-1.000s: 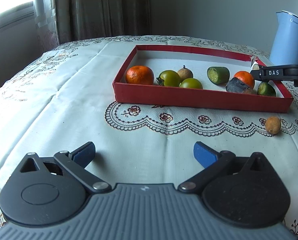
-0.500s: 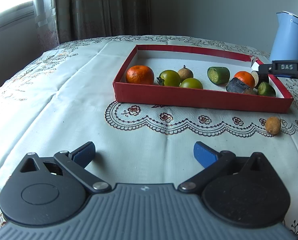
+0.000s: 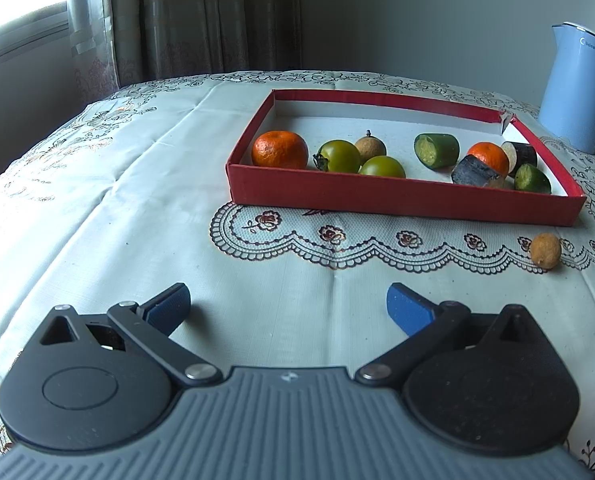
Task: Organize fruits
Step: 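Move the left gripper to the second brown round fruit and close on it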
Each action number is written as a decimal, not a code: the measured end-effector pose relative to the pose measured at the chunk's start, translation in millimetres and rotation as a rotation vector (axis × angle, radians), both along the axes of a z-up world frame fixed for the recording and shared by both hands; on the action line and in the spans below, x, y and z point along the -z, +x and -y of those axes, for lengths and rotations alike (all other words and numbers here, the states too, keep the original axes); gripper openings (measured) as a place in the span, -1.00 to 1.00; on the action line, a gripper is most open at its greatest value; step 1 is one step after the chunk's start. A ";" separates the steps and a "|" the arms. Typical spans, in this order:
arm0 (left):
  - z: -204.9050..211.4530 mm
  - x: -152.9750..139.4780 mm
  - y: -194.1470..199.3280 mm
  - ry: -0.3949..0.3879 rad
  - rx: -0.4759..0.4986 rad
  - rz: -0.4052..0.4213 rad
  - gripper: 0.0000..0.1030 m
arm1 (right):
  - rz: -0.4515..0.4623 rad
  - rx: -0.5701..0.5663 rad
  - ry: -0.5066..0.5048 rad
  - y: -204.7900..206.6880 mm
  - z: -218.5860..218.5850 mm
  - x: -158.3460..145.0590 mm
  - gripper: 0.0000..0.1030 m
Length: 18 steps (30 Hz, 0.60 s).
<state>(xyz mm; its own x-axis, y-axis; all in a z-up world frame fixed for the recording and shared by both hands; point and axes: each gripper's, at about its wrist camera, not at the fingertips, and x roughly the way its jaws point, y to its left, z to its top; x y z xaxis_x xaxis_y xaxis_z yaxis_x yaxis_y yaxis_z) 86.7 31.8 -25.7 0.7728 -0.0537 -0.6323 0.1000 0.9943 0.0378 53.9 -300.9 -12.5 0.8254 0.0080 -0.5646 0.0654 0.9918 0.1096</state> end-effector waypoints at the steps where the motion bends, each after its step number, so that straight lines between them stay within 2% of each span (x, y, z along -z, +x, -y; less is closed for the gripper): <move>1: 0.0 0.1 0.0 0.000 0.000 0.000 1.00 | -0.002 0.002 0.007 -4.8 1.9 0.3 0.68; 2: 0.0 0.3 -0.2 -0.001 -0.001 0.000 1.00 | -0.005 0.006 0.006 -8.4 2.3 0.4 0.70; 4: 0.1 0.1 -0.4 0.000 -0.001 0.000 1.00 | -0.023 0.019 -0.023 -13.5 0.6 2.3 0.86; 8: 0.0 0.0 -0.5 0.000 0.000 0.000 1.00 | -0.074 0.043 -0.023 -12.3 3.9 8.7 0.87; 10: -0.1 0.0 -0.7 0.001 -0.002 0.001 1.00 | -0.099 0.032 -0.024 -9.0 3.7 11.2 0.97; 12: 0.8 0.0 -1.4 0.008 -0.004 0.004 1.00 | -0.120 0.024 -0.065 -6.0 -2.5 12.8 0.99; 13: 1.8 -0.2 -2.0 0.015 -0.006 0.007 1.00 | -0.127 0.023 -0.091 -4.4 -6.2 13.4 1.00; 16: 8.5 -2.5 -5.7 0.066 -0.030 0.027 1.00 | -0.126 0.026 -0.084 -4.8 -5.4 13.8 1.00; 18: 16.4 -6.2 -8.9 0.069 -0.015 0.032 1.00 | -0.127 0.026 -0.084 -4.6 -5.6 13.8 1.00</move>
<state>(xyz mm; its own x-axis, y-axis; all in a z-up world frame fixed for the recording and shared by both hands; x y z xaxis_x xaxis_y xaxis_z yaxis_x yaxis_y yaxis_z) 77.8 15.4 -19.5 0.7929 0.0005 -0.6093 0.0831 0.9906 0.1090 49.3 -295.3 -26.3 0.7469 -0.0635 -0.6619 0.0989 0.9950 0.0161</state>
